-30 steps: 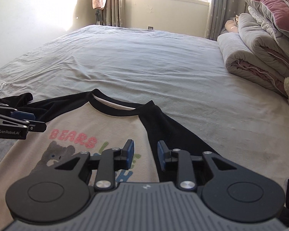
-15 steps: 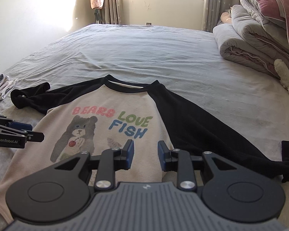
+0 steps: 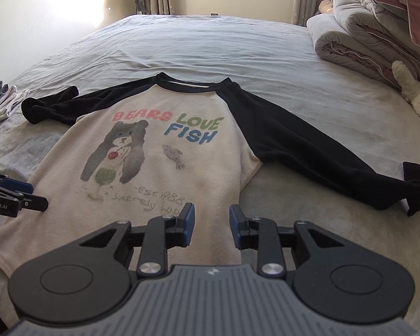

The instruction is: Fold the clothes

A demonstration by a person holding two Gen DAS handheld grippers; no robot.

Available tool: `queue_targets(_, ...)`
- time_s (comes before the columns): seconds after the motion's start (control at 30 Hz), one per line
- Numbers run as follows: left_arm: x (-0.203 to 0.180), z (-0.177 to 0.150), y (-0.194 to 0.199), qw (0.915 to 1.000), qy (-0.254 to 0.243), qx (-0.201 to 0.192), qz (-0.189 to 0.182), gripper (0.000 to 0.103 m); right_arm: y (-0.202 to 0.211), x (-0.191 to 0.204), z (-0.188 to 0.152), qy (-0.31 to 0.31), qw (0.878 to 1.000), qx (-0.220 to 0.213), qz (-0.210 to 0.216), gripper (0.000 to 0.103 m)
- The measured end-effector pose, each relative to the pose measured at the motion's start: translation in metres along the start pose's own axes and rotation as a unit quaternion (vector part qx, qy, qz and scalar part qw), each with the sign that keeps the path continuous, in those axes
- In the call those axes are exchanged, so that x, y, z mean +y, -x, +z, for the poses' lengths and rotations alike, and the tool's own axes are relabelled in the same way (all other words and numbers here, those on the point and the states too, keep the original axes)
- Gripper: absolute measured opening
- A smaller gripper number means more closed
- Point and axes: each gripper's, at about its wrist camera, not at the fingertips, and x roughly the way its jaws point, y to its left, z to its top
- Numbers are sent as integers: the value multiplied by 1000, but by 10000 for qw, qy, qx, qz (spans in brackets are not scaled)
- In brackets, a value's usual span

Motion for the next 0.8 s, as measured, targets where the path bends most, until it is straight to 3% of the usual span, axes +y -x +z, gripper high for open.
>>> queue_targets(0.3,9,-26,16,9997,0,235,13,52,6,1,-26,-1,9991,410,-109,32)
queue_targets(0.6,19,-53,27,9982,173,457,-354,50,21,-10,-39,-198,9958,864,-243,35)
queue_targets(0.7,17,-59,30,9979,125,527,-351,43,36,-26,-38,-506,9956,757,-222,43)
queue_targets(0.8,13,-64,32,9978,71,553,-368,25,49,-48,-36,-1037,9925,626,-170,44)
